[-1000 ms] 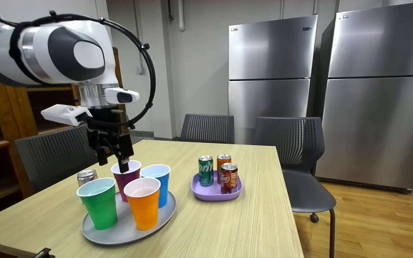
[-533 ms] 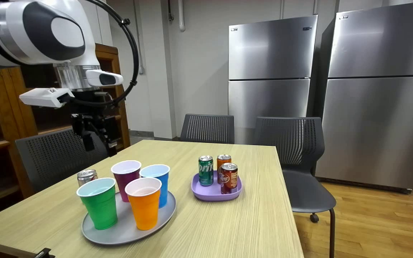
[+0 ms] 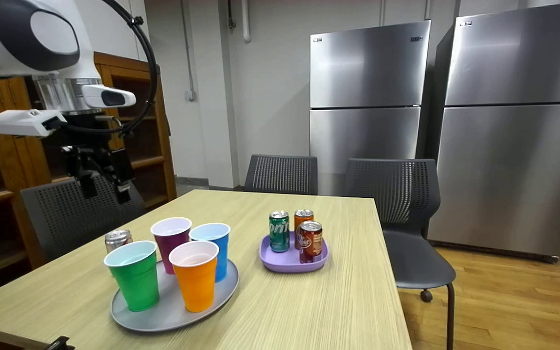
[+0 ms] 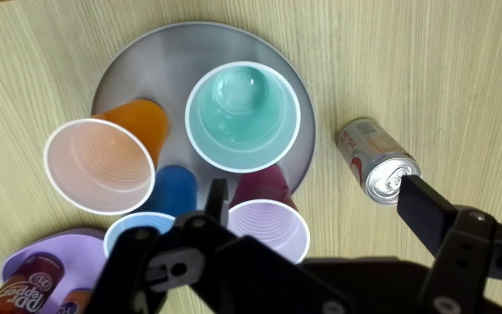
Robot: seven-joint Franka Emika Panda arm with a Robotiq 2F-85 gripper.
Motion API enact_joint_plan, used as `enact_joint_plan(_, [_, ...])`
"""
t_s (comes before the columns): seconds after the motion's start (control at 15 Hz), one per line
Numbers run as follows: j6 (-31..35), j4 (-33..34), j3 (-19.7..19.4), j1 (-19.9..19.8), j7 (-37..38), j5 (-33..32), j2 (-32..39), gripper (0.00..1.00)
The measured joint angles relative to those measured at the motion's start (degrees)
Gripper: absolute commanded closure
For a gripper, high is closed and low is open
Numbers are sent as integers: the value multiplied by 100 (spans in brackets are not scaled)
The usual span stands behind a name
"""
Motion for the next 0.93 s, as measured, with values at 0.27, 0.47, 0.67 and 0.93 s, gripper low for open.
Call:
enact_joint_plan(0.27, [29,25,151,196,17,179,12,0])
enact_joint_plan(0.47, [73,131,256,356,19,302,35,0])
enact_joint_plan(0.67, [73,143,276,370,20,309,38,0])
enact_joint_plan(0.93, [110,143,279,381,-30,308,154,0])
